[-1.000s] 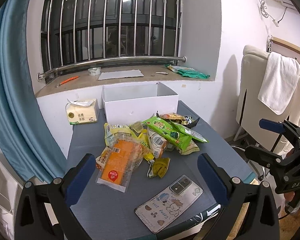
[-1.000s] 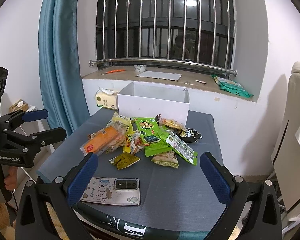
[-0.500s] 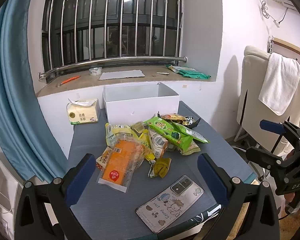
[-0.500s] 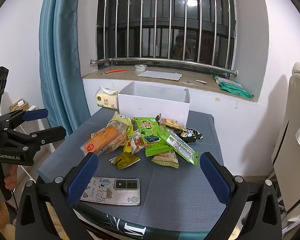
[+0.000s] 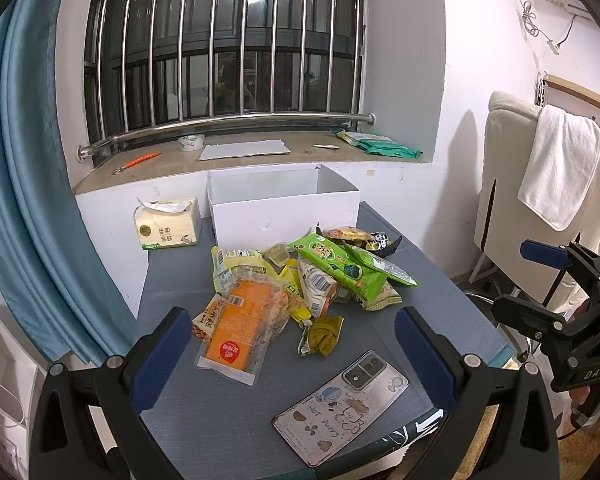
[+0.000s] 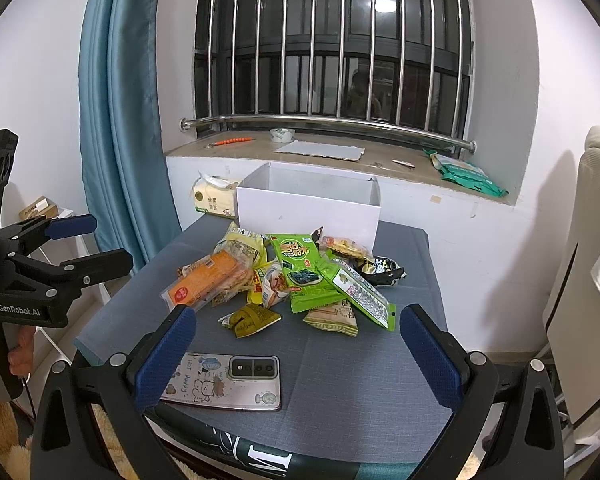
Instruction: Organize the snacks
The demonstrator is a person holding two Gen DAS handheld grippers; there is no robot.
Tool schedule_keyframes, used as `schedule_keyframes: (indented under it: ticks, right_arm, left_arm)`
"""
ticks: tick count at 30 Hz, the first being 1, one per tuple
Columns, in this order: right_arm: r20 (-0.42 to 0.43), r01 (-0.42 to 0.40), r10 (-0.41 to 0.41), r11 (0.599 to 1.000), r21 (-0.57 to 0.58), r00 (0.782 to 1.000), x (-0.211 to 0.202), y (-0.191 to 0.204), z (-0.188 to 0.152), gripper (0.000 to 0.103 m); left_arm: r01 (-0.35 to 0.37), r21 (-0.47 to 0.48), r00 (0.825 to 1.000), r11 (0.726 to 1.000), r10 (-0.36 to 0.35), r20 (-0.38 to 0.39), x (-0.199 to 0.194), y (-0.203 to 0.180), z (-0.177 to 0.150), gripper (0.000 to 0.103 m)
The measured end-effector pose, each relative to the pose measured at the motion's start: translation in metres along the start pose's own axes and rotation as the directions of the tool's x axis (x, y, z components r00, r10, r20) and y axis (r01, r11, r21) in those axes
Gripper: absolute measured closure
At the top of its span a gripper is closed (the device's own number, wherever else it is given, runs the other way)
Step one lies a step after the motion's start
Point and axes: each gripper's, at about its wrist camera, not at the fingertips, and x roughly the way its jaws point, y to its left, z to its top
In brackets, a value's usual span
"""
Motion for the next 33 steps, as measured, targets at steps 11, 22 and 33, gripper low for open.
schedule_keyframes:
  ticks: [11,22,33]
  right_arm:
    - [-0.005,-0.002,0.002,1.000,-0.002,1.000,0.001,-0.001,-0.002,0.000]
    - [-0.041,0.018,-0.019,1.000,-0.011,0.999,0.016,-0.014,-0.007,0.000]
    - [-0.112,-0.009,-0.005,0.992,-0.126,0.994,0.108,-0.069,-0.014,0.000]
  left_arm:
    - [-0.004,-0.004,1.000,1.000,0.004,0.000,0.001,0.002,-0.001,0.000]
    - [-0.002,-0.008,1.000,1.000,0.002,-0.004,0.003,0.005,-0.002,0.000]
    - [-0.013,0.008,1.000,1.000,0.013,-0.024,0.011,0.003,-0.007,0.000]
